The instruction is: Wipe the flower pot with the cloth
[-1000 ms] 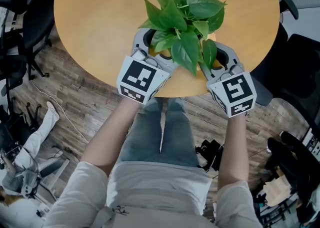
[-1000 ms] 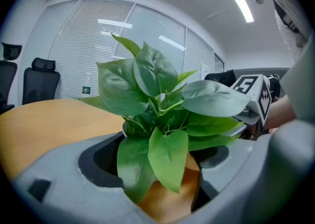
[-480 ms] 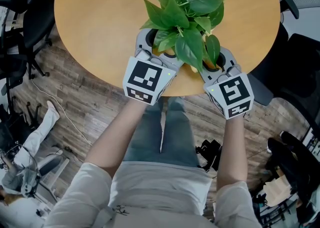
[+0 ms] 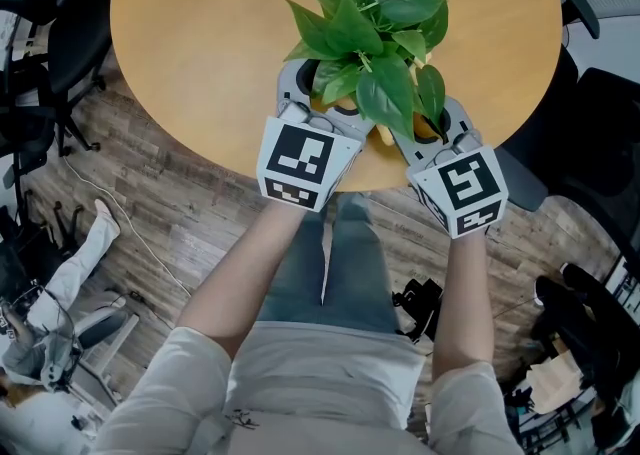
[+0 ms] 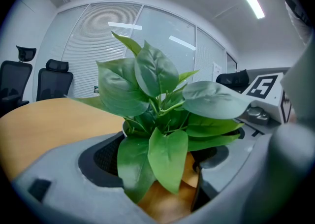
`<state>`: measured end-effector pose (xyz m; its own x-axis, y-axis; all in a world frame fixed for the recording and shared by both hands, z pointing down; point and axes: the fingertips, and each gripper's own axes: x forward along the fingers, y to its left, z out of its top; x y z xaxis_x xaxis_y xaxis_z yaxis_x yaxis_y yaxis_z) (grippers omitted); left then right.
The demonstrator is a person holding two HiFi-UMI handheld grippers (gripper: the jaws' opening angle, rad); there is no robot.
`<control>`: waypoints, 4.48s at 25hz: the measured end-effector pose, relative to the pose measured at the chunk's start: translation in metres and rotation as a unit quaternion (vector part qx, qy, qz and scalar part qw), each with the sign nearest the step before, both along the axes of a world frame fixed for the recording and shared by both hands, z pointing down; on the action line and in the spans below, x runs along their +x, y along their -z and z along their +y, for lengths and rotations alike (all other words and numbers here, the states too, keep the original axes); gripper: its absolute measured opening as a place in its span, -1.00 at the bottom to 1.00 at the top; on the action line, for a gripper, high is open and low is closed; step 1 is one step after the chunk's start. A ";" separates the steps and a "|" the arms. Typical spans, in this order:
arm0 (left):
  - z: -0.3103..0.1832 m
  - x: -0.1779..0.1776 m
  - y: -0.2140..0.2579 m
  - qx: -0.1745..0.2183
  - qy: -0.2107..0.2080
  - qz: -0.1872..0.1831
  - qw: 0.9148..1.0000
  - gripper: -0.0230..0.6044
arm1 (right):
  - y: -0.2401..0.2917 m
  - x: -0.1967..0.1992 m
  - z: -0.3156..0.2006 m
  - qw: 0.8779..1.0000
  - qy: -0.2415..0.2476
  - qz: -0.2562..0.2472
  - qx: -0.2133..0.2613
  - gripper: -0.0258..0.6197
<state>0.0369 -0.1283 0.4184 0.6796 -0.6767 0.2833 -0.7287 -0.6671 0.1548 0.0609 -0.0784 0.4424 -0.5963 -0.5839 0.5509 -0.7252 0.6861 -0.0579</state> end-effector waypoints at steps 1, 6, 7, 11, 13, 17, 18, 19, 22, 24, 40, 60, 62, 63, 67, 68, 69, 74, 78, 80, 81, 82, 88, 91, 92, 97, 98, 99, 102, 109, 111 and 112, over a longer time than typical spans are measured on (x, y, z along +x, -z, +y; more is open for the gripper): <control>0.000 0.000 0.000 0.000 0.001 0.000 1.000 0.44 | 0.000 0.000 0.000 1.000 0.000 0.000 0.000 -0.61; 0.001 0.002 0.000 0.003 -0.002 -0.003 1.000 0.44 | -0.001 0.002 0.001 1.000 0.006 -0.005 -0.003 -0.61; 0.001 0.002 0.000 0.005 -0.003 -0.003 1.000 0.44 | -0.001 0.004 0.002 1.000 0.005 -0.006 -0.004 -0.61; 0.001 0.001 0.002 0.014 -0.008 0.000 1.000 0.45 | -0.002 0.012 0.000 1.000 -0.012 -0.002 -0.001 -0.61; 0.001 0.000 0.004 0.020 -0.015 0.001 1.000 0.45 | -0.002 0.015 -0.001 1.000 -0.027 -0.001 0.001 -0.61; 0.001 -0.006 0.008 0.025 -0.020 -0.003 0.999 0.45 | 0.002 0.022 -0.001 0.998 -0.055 -0.014 0.006 -0.61; 0.002 -0.007 0.008 0.024 -0.020 -0.002 1.000 0.45 | 0.003 0.025 -0.001 0.998 -0.062 -0.017 0.006 -0.61; 0.003 -0.009 0.007 0.021 -0.019 -0.001 1.000 0.45 | 0.004 0.029 0.000 0.998 -0.068 -0.019 0.005 -0.61; 0.009 -0.014 0.006 0.012 -0.019 -0.003 1.000 0.45 | 0.005 0.039 0.004 0.997 -0.079 -0.017 0.000 -0.61; 0.015 -0.017 0.006 0.006 -0.026 -0.007 1.000 0.45 | 0.008 0.046 0.007 0.996 -0.088 -0.016 -0.004 -0.61; 0.072 -0.049 0.069 -0.035 -0.068 0.002 0.997 0.31 | 0.064 0.069 0.059 0.995 -0.095 0.015 -0.020 -0.61; 0.112 -0.043 0.145 -0.030 -0.068 -0.010 0.997 -0.85 | 0.187 0.021 0.086 0.994 -0.084 -0.051 0.038 -0.61; 0.114 -0.043 0.151 -0.029 -0.070 -0.005 0.997 -0.89 | 0.199 0.015 0.084 0.993 -0.082 -0.066 0.047 -0.61; 0.115 -0.042 0.154 -0.030 -0.070 -0.002 0.997 -0.89 | 0.205 0.013 0.082 0.993 -0.081 -0.073 0.052 -0.61; 0.117 -0.043 0.164 -0.033 -0.074 0.005 0.997 -0.89 | 0.221 0.002 0.076 0.992 -0.069 -0.079 0.067 -0.61; 0.117 -0.044 0.167 -0.029 -0.074 0.003 0.997 -0.89 | 0.224 -0.001 0.075 0.992 -0.067 -0.082 0.070 -0.61; 0.117 -0.045 0.169 -0.025 -0.074 0.001 0.997 -0.89 | 0.227 -0.003 0.075 0.992 -0.065 -0.086 0.071 -0.61; 0.114 -0.046 0.178 -0.015 -0.070 0.005 0.997 -0.89 | 0.233 -0.010 0.078 0.991 -0.054 -0.097 0.072 -0.61; 0.114 -0.045 0.181 -0.011 -0.067 0.007 0.998 -0.89 | 0.233 -0.013 0.080 0.990 -0.053 -0.117 0.064 -0.61; 0.115 -0.047 0.180 -0.012 -0.065 0.003 0.998 -0.89 | 0.235 -0.016 0.082 0.989 -0.051 -0.120 0.065 -0.61; 0.115 -0.048 0.178 -0.012 -0.064 0.001 0.998 -0.89 | 0.236 -0.017 0.082 0.989 -0.049 -0.120 0.066 -0.61; 0.115 -0.048 0.177 -0.014 -0.063 0.000 0.998 -0.89 | 0.237 -0.018 0.083 0.989 -0.047 -0.119 0.068 -0.61; 0.117 -0.046 0.175 -0.014 -0.060 0.002 0.998 -0.89 | 0.237 -0.017 0.081 0.988 -0.046 -0.128 0.068 -0.61; 0.117 -0.050 0.175 -0.011 -0.056 -0.002 0.998 -0.89 | 0.236 -0.018 0.082 0.988 -0.044 -0.128 0.068 -0.61; 0.117 -0.050 0.176 -0.011 -0.055 -0.002 0.998 -0.89 | 0.235 -0.019 0.083 0.989 -0.042 -0.127 0.068 -0.61; 0.116 -0.051 0.176 -0.012 -0.054 0.001 0.998 -0.89 | 0.233 -0.020 0.084 0.989 -0.042 -0.128 0.067 -0.62; 0.117 -0.050 0.176 -0.012 -0.055 0.002 0.998 -0.89 | 0.233 -0.020 0.084 0.988 -0.043 -0.129 0.067 -0.62; 0.117 -0.049 0.177 -0.012 -0.056 0.003 0.998 -0.89 | 0.233 -0.020 0.083 0.988 -0.044 -0.129 0.067 -0.61; 0.116 -0.046 0.178 -0.011 -0.060 0.006 0.998 -0.89 | 0.234 -0.019 0.082 0.988 -0.045 -0.130 0.068 -0.61; 0.113 -0.044 0.183 -0.006 -0.062 0.008 0.998 -0.89 | 0.238 -0.016 0.080 0.988 -0.047 -0.129 0.073 -0.61; 0.112 -0.044 0.182 -0.006 -0.062 0.008 0.998 -0.89 | 0.238 -0.017 0.080 0.988 -0.045 -0.130 0.073 -0.62; 0.112 -0.043 0.182 -0.006 -0.062 0.008 0.998 -0.89 | 0.237 -0.017 0.081 0.988 -0.045 -0.130 0.072 -0.62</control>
<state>-0.0063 -0.0160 0.2364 0.7628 -0.5832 0.2792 -0.6375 -0.7505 0.1742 0.0440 0.0022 0.2049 -0.6491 -0.7021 0.2926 -0.7569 0.6346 -0.1562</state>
